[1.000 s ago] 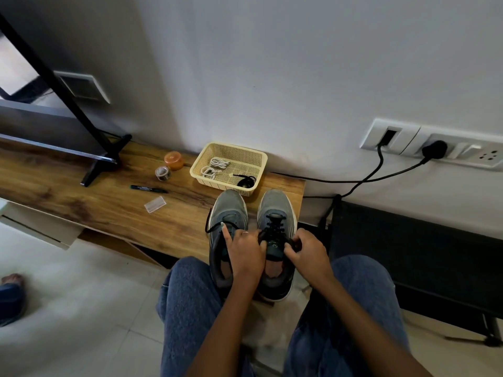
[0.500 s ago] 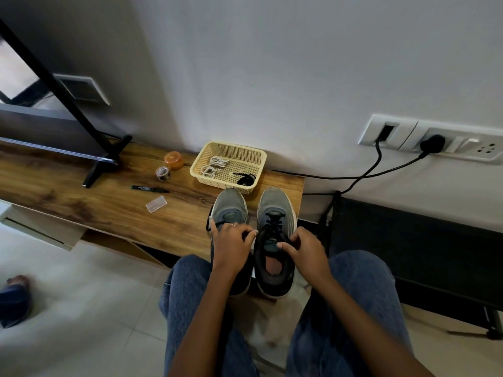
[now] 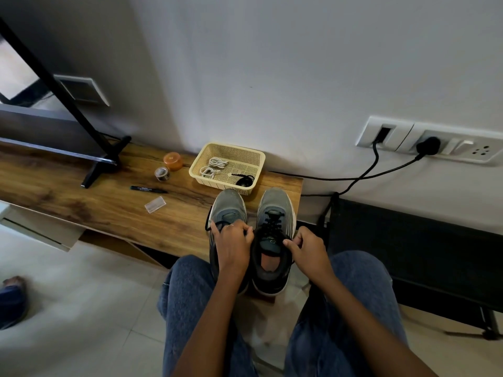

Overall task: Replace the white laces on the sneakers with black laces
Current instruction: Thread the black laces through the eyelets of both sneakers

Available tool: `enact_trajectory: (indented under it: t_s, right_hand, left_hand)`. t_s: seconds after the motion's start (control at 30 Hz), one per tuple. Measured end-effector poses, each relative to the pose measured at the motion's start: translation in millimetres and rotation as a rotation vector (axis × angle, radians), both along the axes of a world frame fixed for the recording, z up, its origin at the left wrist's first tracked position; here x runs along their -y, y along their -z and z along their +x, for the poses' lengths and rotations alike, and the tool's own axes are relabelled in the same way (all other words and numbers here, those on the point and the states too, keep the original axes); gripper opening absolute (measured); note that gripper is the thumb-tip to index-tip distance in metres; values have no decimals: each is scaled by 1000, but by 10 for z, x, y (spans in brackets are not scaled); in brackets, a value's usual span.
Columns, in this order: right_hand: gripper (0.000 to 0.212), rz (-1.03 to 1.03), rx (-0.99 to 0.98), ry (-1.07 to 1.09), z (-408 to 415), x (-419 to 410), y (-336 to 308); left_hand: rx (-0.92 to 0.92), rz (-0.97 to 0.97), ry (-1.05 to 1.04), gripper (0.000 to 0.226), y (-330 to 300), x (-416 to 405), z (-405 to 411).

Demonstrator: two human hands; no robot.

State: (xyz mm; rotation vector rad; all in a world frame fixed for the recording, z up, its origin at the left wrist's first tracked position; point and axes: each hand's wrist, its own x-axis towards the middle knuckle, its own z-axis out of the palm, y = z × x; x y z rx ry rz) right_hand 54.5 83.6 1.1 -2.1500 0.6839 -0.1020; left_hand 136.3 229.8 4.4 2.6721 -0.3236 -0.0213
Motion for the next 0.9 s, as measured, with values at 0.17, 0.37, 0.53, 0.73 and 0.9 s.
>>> enact_trajectory:
  t_s: [0.17, 0.37, 0.53, 0.73, 0.9]
  right_hand:
    - [33, -11, -24, 12, 9, -5, -19]
    - [27, 118, 13, -37, 1, 103, -3]
    - [20, 144, 36, -24, 154, 132, -106]
    - [16, 269, 28, 58, 235, 102, -162]
    - [15, 316, 24, 67, 231, 100, -184]
  left_hand:
    - [2, -33, -3, 14, 29, 31, -41]
    - [-119, -120, 125, 13, -34, -55, 90]
    - [-124, -138, 185, 14, -66, -42, 108]
    - [-129, -149, 164, 15, -29, 17, 91]
    - [-151, -143, 166, 10, -1, 36, 52]
